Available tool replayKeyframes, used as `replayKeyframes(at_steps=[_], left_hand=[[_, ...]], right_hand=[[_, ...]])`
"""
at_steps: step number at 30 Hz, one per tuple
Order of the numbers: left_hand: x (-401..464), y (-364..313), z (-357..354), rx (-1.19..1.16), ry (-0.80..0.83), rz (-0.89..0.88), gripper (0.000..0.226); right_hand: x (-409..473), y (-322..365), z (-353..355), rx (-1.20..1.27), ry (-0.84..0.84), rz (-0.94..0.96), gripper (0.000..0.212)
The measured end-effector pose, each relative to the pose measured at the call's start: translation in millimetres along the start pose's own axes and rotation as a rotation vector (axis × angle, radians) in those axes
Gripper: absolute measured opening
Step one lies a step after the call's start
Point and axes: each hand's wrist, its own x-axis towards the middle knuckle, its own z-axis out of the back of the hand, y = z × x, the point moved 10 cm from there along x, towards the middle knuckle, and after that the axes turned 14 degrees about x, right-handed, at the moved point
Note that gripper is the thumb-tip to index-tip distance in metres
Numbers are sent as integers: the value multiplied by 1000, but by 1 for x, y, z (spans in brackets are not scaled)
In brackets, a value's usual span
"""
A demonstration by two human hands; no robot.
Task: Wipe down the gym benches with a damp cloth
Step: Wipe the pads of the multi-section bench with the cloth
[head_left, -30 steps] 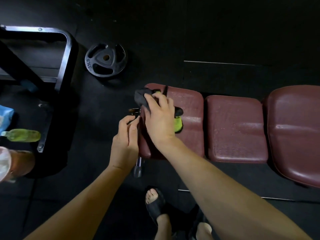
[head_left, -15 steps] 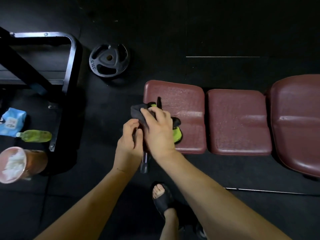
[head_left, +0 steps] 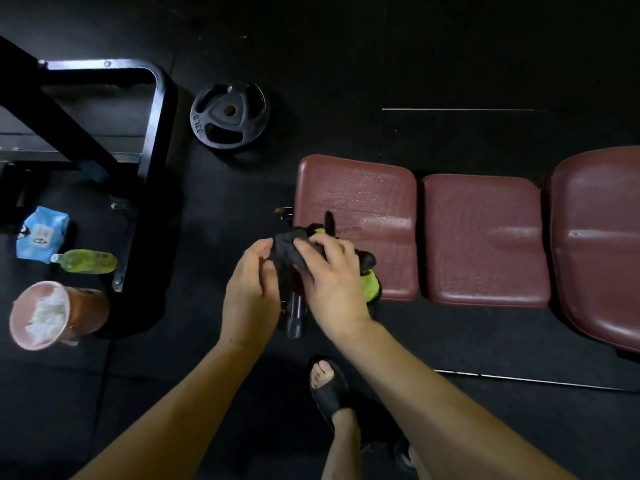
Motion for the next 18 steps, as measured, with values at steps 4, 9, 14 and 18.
replayKeyframes(at_steps=[4,9,14,18], left_hand=[[-2,4,2,-14,13,53,39],[-2,-5,-2,-27,18,37,38],[2,-14,4,78,-11,-27,36],[2,-35,-2,149,-28,-122,34]], right_hand=[[-29,-47,34,-36,35,-23,41],[-51,-85,75,-85,-199,-277,35],[-24,-26,12,9,-44,-116,44],[-35,-50,40,-59,84,-35,49]])
